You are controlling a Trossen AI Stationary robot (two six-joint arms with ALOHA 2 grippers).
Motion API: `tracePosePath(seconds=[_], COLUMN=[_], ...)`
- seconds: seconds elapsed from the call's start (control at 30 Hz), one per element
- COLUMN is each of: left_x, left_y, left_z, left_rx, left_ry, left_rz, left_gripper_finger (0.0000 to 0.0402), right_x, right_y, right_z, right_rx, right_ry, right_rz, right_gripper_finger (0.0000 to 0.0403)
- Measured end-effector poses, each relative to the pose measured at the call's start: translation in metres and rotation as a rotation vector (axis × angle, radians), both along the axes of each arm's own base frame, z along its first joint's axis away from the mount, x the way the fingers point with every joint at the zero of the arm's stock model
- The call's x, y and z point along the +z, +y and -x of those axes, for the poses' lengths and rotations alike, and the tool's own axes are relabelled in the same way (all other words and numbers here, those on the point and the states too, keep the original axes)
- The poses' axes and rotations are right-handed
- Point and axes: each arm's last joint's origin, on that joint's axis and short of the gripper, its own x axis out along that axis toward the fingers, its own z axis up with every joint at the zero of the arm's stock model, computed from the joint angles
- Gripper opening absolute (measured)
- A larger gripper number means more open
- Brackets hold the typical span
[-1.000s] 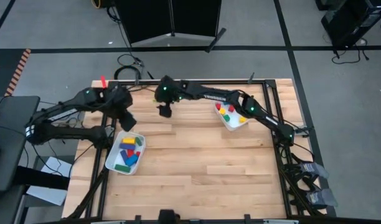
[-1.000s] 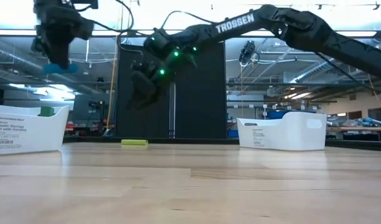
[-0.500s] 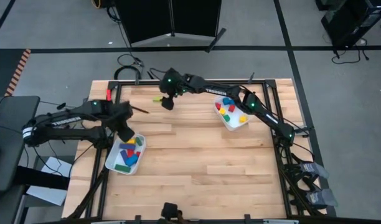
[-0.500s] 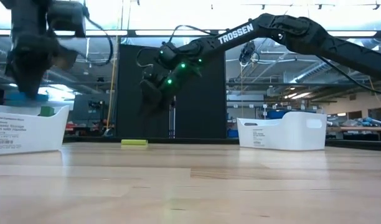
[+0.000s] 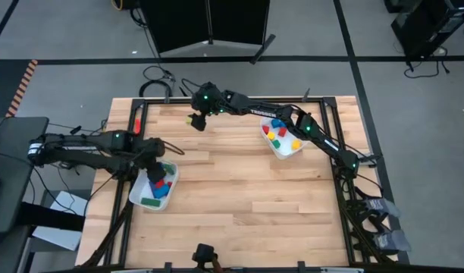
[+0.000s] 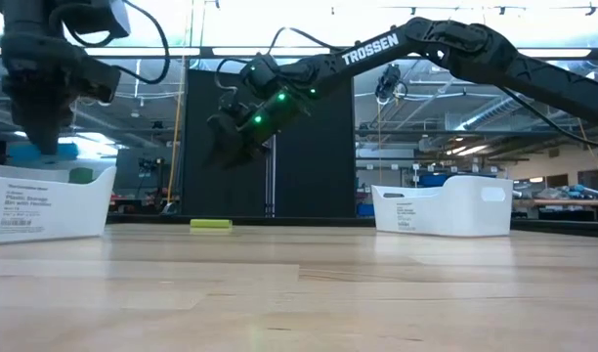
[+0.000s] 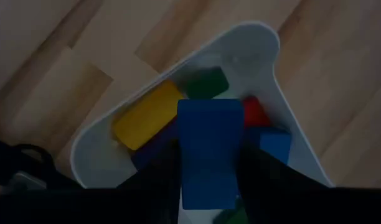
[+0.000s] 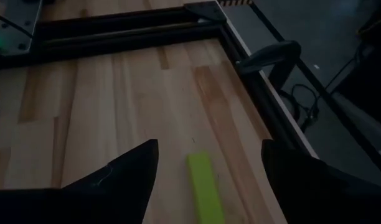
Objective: Sort blocks by size
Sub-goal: Put the large blue block into the left white bin, then put the large light green block into the left white bin
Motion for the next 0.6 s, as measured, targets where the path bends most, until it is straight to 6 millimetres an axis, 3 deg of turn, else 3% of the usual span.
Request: tracePosePath(seconds=[0.1, 0.27, 0.4, 0.5, 0.6], left_x=[-0.001, 0.004, 0.027, 0.044, 0.039], left_y=[-0.001, 0.003, 0.015, 0.033, 0.054], left_z=[-0.003, -0.012, -0.023, -0.036, -0.05], left_rx=[-0.008, -0.046, -0.019, 0.001, -0.026], left_ry=[0.01, -0.072, -0.187, -0.247, -0.212], left_rz=[-0.043, -0.152, -0.375, -0.465, -0.442], left_gripper_finger=[0.0156, 0.0292, 0.0376, 0.0391, 0.0368], right_x=[0.002, 0.017, 0.037, 0.053, 0.065], right_y=[0.001, 0.006, 0.012, 0.018, 0.022], right_z=[0.001, 0.002, 0.004, 0.004, 0.003], right_rx=[0.011, 0.043, 0.055, 0.035, -0.004], right_ry=[0.01, -0.028, -0.07, -0.112, -0.145], right_rz=[-0.01, -0.005, 0.019, 0.068, 0.125], right_gripper_finger=[0.0297, 0.0293, 0.0292, 0.0293, 0.0288])
